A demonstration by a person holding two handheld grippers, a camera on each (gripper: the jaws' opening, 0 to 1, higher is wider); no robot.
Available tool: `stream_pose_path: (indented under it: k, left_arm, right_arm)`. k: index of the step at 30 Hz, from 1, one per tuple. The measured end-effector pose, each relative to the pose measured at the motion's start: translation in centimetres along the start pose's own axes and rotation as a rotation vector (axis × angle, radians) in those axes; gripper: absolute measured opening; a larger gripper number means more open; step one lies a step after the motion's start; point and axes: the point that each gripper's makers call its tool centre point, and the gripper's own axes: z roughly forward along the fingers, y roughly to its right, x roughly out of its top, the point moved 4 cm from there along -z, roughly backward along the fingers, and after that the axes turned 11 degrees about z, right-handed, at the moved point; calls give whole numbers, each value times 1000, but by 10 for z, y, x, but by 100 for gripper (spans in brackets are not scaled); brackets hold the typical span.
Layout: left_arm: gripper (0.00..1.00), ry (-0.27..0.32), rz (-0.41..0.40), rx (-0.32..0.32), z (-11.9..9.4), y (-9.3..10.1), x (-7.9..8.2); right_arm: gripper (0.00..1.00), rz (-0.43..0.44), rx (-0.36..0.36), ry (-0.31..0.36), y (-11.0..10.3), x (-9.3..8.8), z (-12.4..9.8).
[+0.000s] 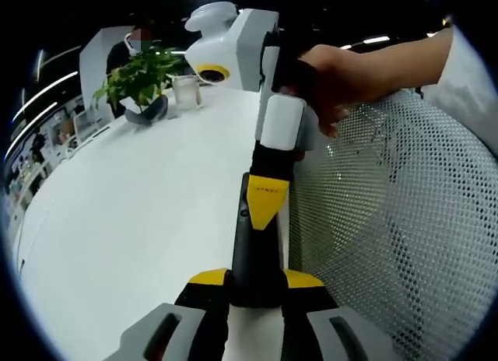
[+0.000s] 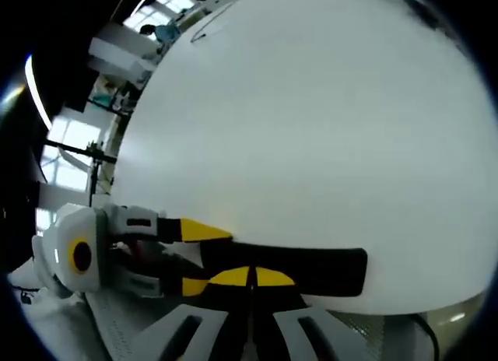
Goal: Press the specified remote control buttons in sequence, fully releasing each button before pressing the next.
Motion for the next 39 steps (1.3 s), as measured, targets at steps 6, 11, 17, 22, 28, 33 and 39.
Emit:
stream_pose_path:
  k: [6,11,17,22,28,33,39]
  left_arm:
    - [25,3,0,3,0,0,0]
    - [25,5,-3,4,0,-1,1]
    - [24,8,-4,-1,0,0,0]
    - [24,8,-1,-4,0,0,0]
    - [24,9,-13,-7,0,0,-1]
    - [24,2,9,-5,0,0,0]
    - [25,5,8,-5,0,-1,0]
  right_arm:
    - [0,84,40,8,2,1,0]
    - [0,86,36,5,1,1,0]
    - [0,102,35,6,2,1,1]
    - [0,101,17,2,0,1,1]
    - [0,61,-23,9,-1,3,3]
    - [0,75,2,20,0,3,1]
    - [0,63,0,17,-1,3,2]
